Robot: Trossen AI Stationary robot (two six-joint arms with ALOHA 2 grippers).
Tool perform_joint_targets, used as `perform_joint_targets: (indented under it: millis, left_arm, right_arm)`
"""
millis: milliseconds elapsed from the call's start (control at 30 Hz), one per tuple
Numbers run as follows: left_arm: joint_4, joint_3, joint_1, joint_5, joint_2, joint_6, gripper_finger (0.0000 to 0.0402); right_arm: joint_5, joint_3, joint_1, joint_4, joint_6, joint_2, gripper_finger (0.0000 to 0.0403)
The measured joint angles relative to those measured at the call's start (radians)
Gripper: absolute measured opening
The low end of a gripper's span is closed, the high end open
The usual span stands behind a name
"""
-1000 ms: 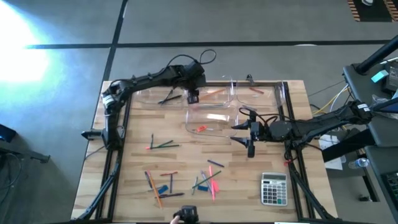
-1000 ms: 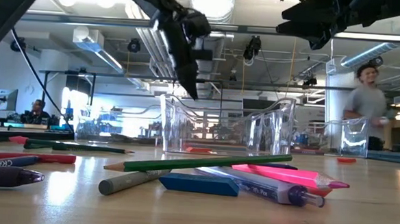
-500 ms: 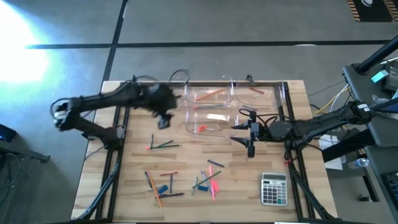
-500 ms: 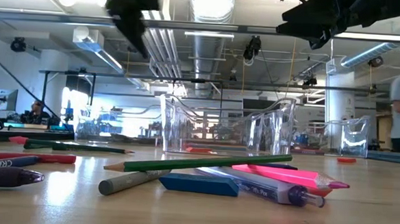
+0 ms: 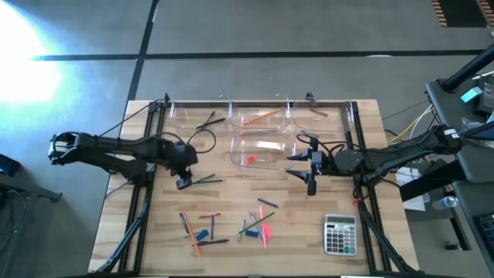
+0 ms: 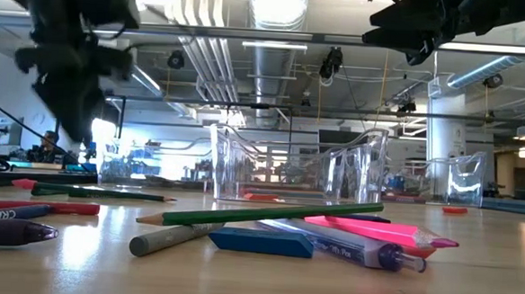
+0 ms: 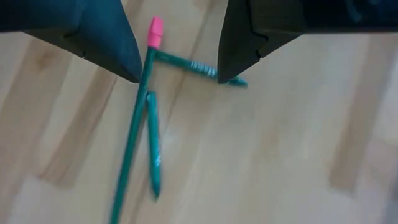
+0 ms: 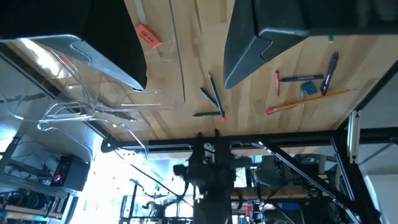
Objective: Sort crayons/erasers/pens/pencils in bins
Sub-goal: Put the green pencil into the top center transparent bin
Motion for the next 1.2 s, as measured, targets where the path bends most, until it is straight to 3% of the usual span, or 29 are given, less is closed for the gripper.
perform_joint_targets:
  millis: [133, 300, 733, 1200]
  left_arm:
    - [0.006, -0.021, 0.0, 0.005, 0.039, -0.04, 0.0196]
    - [0.06, -0.021, 0.0, 0.099, 0.098, -0.041, 0.0196]
    - [0.078, -0.019, -0.012, 0.118, 0.34, -0.04, 0.0196]
    - [0.071, -0.008, -0.019, 0.106, 0.335, -0.043, 0.0195]
  right_arm:
    - [0.0, 0.0, 0.0, 0.0, 0.007, 0.0, 0.0203]
    - [0.0, 0.0, 0.0, -0.003, 0.009, 0.0, 0.0203]
    - [0.0, -0.001, 0.0, -0.003, 0.007, 0.055, 0.0203]
    - [0.0, -0.001, 0.0, 0.001, 0.007, 0.058, 0.0203]
